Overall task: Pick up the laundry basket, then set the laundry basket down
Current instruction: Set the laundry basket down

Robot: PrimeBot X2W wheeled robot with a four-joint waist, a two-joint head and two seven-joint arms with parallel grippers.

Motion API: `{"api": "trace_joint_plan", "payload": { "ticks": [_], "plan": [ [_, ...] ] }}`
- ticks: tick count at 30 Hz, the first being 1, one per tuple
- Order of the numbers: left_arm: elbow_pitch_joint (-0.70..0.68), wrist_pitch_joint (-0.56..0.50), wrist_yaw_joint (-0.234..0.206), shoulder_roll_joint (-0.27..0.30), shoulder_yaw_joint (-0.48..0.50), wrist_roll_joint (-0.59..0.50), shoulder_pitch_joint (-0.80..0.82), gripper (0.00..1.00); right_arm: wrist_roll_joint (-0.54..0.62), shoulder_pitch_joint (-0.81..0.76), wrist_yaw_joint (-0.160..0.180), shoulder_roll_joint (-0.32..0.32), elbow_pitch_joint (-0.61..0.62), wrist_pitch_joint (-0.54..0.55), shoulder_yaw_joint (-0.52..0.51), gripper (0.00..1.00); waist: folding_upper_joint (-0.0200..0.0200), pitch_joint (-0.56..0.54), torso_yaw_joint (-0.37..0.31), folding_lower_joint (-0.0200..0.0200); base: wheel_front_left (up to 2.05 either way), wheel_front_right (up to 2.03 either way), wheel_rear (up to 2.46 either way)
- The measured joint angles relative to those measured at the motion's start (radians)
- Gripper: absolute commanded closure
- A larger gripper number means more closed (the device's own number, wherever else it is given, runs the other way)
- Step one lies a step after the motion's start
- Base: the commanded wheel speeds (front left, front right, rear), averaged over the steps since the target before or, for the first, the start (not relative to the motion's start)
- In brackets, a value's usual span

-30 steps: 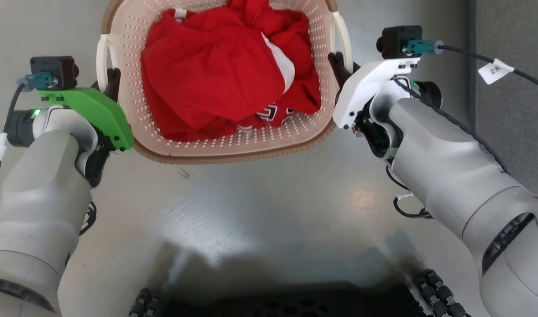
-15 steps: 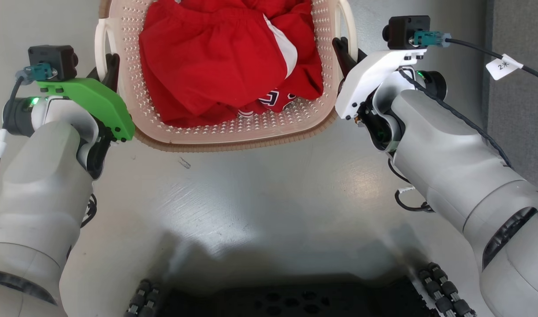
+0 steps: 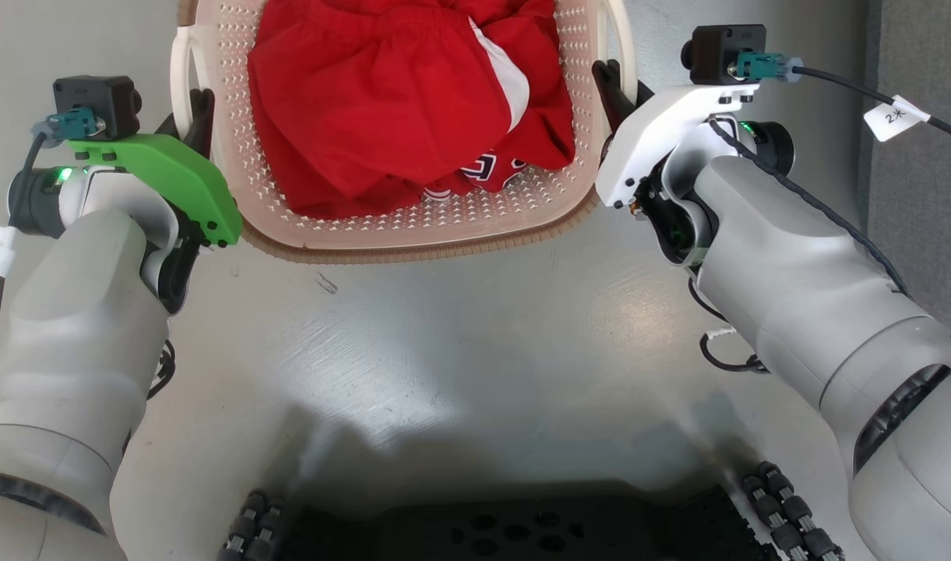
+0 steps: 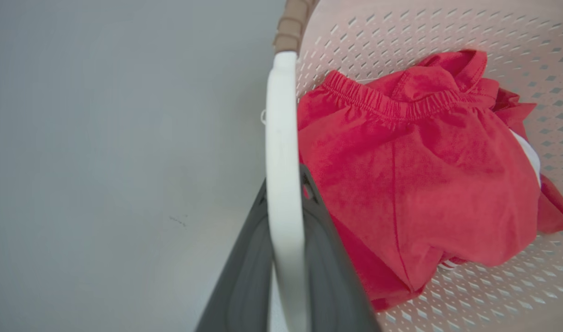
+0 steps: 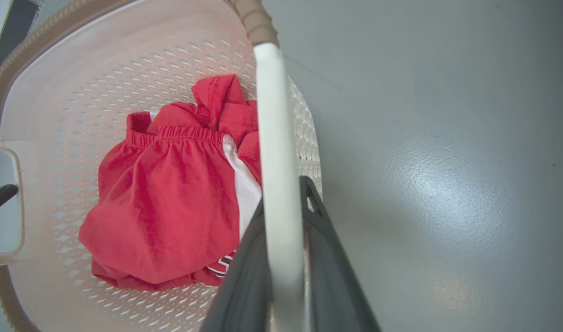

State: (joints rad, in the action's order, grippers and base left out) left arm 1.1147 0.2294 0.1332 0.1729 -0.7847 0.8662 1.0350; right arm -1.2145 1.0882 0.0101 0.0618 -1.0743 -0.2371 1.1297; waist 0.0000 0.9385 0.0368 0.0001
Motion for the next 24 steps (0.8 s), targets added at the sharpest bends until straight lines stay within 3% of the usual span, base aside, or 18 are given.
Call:
{"api": "trace_joint_plan", "payload": {
  "ticks": [6,7,8,9,10,11,12,13,24],
  "plan": [
    [0.003,0.002,0.0,-0.001,-0.006,0.0,0.001,1.0,0.0,0.0,0.0,0.0,-0.001,-0.001,-0.001,1.0,0.0,0.003,0.001,0.0,0.0,0.0,0.0],
    [0.003,0.002,0.0,-0.002,-0.006,0.0,0.001,1.0,0.0,0.0,0.0,0.0,-0.002,-0.001,-0.001,0.94,0.0,0.004,0.002,0.0,0.0,0.0,0.0],
    [0.003,0.002,0.0,-0.002,-0.007,0.0,0.001,1.0,0.0,0.0,0.0,0.0,-0.002,-0.001,-0.002,0.76,0.0,0.004,0.002,0.0,0.0,0.0,0.0],
    [0.004,0.002,0.0,-0.002,-0.007,0.0,0.001,0.93,0.0,0.001,0.0,0.0,-0.002,-0.001,-0.003,0.57,0.0,0.005,0.003,0.0,0.0,0.0,0.0],
    [0.005,0.002,0.0,-0.002,-0.008,0.0,0.001,0.77,0.0,0.002,-0.001,0.0,-0.002,-0.005,-0.004,0.25,0.0,0.005,0.003,0.0,0.0,0.0,0.0],
    [0.007,0.002,-0.001,-0.002,-0.009,0.0,0.002,0.57,0.0,0.006,-0.001,0.0,-0.002,-0.009,-0.005,0.0,0.0,0.006,0.003,0.0,0.0,0.0,0.0],
    [0.011,0.002,-0.001,-0.001,-0.01,0.0,0.002,0.15,0.0,0.012,-0.001,0.0,-0.002,-0.009,-0.006,0.0,0.0,0.006,0.004,0.0,0.0,0.0,0.0],
    [0.013,0.002,-0.001,0.001,-0.01,0.0,0.002,0.0,0.0,0.017,-0.001,0.001,-0.002,-0.009,-0.007,0.0,0.0,0.007,0.004,0.0,0.0,0.0,0.0],
    [0.018,0.011,-0.001,-0.002,-0.019,0.0,0.003,0.0,0.001,0.02,0.0,0.002,-0.004,-0.01,-0.009,0.0,0.0,0.011,0.008,0.0,0.0,0.0,0.0]
  ]
}}
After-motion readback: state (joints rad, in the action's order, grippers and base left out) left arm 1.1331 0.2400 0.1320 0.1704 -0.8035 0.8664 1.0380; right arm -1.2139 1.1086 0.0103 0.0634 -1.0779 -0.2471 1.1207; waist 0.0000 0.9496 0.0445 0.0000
